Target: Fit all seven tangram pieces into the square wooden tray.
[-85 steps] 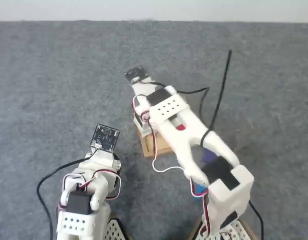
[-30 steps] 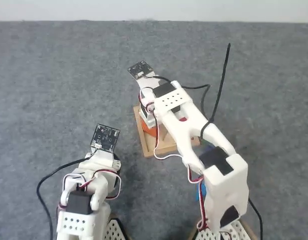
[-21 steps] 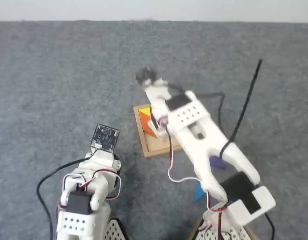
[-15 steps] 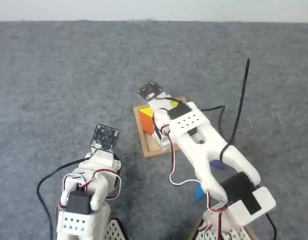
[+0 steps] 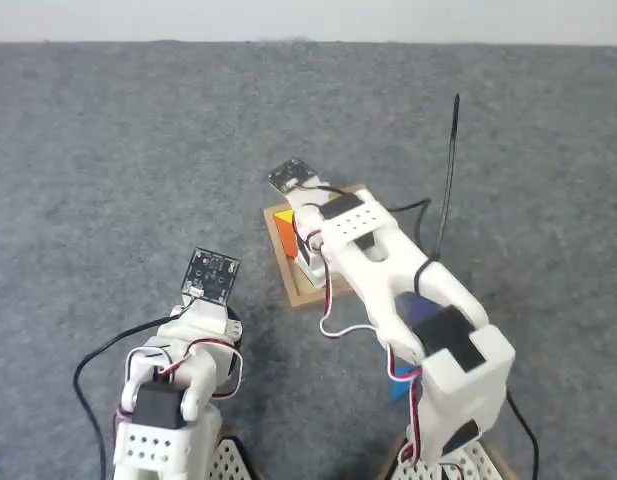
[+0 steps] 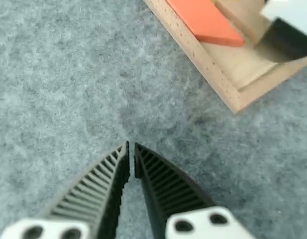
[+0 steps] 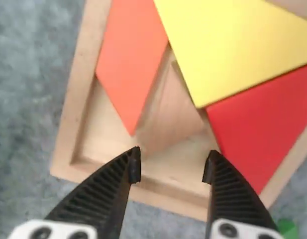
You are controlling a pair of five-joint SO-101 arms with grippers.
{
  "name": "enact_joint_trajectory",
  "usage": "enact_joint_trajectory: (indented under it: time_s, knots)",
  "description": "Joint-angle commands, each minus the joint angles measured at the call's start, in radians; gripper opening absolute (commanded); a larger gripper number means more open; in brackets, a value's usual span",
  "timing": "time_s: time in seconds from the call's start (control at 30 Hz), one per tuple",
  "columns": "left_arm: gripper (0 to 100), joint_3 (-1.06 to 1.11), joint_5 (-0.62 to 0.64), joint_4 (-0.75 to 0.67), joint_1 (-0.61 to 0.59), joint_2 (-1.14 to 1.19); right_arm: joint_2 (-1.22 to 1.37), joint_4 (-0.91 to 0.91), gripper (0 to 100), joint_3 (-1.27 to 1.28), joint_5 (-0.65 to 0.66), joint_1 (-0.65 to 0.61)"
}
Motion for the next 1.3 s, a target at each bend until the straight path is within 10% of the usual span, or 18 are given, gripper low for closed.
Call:
enact_joint_trajectory:
  time_s: [0.0,1.27]
  knots:
    - [2,-0.01,-0.003,0.003,-0.003,-0.018,-0.016,0.016,22.3,-0.101,-0.015,-0.004]
    - [2,-0.01,-0.003,0.003,-0.003,-0.018,0.077,0.056,16.0,-0.163,-0.026,0.062]
